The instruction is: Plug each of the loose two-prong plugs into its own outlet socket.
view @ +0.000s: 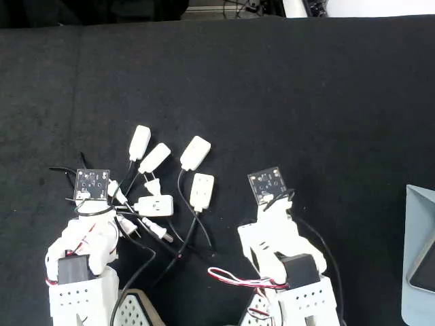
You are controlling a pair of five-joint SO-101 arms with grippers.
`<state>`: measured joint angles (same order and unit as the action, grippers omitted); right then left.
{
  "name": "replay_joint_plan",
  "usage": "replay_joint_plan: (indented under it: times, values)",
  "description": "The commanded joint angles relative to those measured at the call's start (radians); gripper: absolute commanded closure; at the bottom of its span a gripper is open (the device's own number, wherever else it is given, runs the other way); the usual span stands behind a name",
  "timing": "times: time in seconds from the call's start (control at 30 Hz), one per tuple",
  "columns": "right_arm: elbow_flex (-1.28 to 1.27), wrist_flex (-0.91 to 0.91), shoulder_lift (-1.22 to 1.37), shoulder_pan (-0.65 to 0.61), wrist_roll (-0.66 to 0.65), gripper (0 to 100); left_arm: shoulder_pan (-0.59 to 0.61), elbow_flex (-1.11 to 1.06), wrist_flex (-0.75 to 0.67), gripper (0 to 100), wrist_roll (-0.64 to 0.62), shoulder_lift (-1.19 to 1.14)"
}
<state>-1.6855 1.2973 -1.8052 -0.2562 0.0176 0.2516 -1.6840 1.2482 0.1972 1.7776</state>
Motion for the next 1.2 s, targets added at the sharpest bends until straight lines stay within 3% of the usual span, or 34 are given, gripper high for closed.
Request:
replay_joint_plan:
  times: [0.0, 0.1, 0.33, 0.47, 0.6, 0.73, 1.17]
  values:
    - [0.004, 0.006, -0.085, 0.008, 0.008, 98.5, -0.008, -0.018, 0.005, 97, 0.000, 0.005]
    - [0.004, 0.006, -0.085, 0.006, 0.006, 98.5, 0.044, 0.010, 0.005, 97, 0.002, 0.005]
    - [0.033, 0.000, -0.085, 0.012, -0.055, 98.4, 0.450, 0.027, -0.009, 97, 0.002, 0.005]
    - [0.145, -0.080, -0.085, 0.011, -0.207, 98.5, 0.455, 0.022, -0.029, 97, -0.006, 0.005]
    - [0.303, -0.117, -0.077, 0.005, -0.092, 98.5, 0.455, 0.027, -0.028, 97, -0.006, 0.005]
    - [0.440, -0.114, 0.005, -0.078, 0.009, 98.5, 0.455, 0.022, -0.035, 97, 0.002, 0.005]
    - [0.579, -0.365, 0.691, -0.456, 0.091, 98.3, 0.463, 0.019, -0.031, 97, 0.100, 0.005]
